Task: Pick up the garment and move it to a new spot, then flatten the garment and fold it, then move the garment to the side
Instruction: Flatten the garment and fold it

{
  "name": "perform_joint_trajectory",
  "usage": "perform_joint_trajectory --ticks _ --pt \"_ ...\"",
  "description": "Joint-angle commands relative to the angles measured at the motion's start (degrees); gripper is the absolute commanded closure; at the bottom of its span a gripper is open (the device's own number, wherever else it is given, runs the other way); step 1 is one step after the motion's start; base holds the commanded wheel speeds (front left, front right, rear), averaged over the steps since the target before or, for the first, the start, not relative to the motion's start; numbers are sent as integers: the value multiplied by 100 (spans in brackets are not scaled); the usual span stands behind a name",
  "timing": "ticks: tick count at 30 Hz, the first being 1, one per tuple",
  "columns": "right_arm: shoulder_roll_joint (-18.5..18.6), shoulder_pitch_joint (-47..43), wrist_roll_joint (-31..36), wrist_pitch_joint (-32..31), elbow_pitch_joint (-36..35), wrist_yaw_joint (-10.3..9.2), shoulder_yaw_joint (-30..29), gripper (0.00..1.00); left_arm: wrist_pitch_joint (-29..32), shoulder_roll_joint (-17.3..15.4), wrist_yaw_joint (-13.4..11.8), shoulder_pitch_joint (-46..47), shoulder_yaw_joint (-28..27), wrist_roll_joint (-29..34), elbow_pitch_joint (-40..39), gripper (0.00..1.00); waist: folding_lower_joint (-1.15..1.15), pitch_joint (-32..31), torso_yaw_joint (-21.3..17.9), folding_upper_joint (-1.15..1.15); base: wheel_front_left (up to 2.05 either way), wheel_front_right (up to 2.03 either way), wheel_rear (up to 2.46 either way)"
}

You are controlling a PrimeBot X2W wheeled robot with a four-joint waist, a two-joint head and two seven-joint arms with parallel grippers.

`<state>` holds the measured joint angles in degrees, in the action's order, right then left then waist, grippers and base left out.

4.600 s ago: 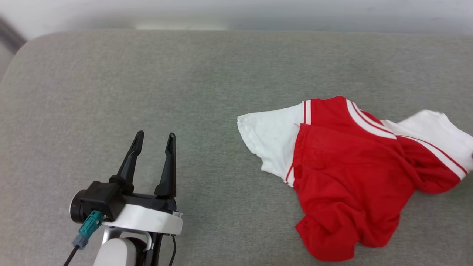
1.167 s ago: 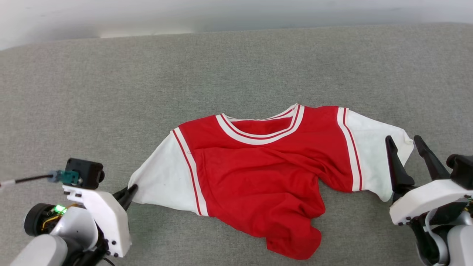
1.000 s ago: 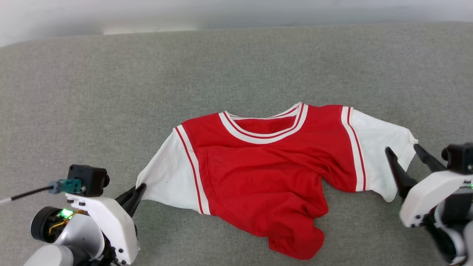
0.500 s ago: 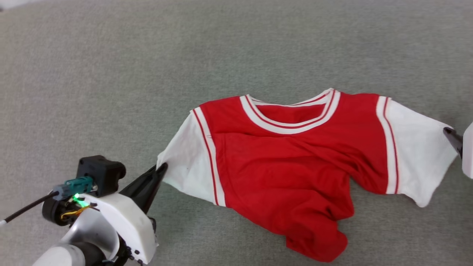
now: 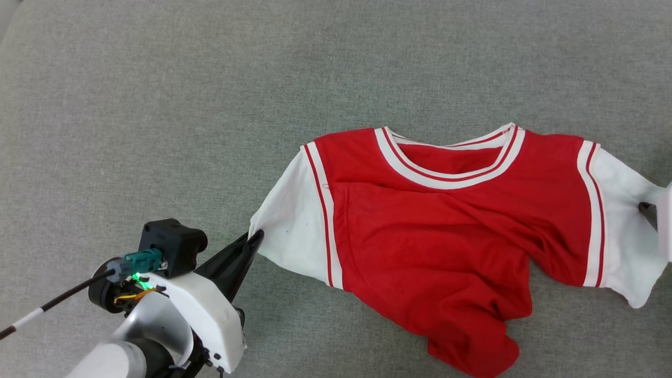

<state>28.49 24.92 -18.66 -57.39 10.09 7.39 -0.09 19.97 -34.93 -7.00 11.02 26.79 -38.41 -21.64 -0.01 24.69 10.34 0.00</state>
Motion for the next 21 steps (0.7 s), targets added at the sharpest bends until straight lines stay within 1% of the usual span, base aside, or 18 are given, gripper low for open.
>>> perform_joint_trajectory --ticks 1,4,8,11,15,19,21 --pt "-306 -478 -63 -93 425 18 283 100 -34 29 27 66 -10 -13 39 100 1 -34 -14 0 0 0 0" --pt "-274 -392 -143 120 383 17 306 100 -77 14 26 55 -55 -49 162 100 1 -170 -107 0 0 0 0" --pt "-239 -87 -319 450 303 17 330 100 -210 -82 -6 -59 -197 -55 303 100 1 -474 -333 0 0 0 0" --pt "-59 180 -445 764 139 9 383 100 -323 -187 -51 -114 -345 -65 302 100 1 -725 -504 0 0 0 0" --pt "34 409 -670 1144 -61 9 475 100 -576 -292 -176 -100 -674 -9 276 100 1 -1035 -715 0 0 0 0" --pt "254 672 -818 1412 -419 8 652 100 -682 -471 -264 -120 -954 6 138 100 1 -1331 -867 0 0 0 0" --pt "440 779 -729 1570 -645 8 790 100 -706 -596 -317 -104 -1096 35 28 100 1 -1455 -926 0 0 0 0"
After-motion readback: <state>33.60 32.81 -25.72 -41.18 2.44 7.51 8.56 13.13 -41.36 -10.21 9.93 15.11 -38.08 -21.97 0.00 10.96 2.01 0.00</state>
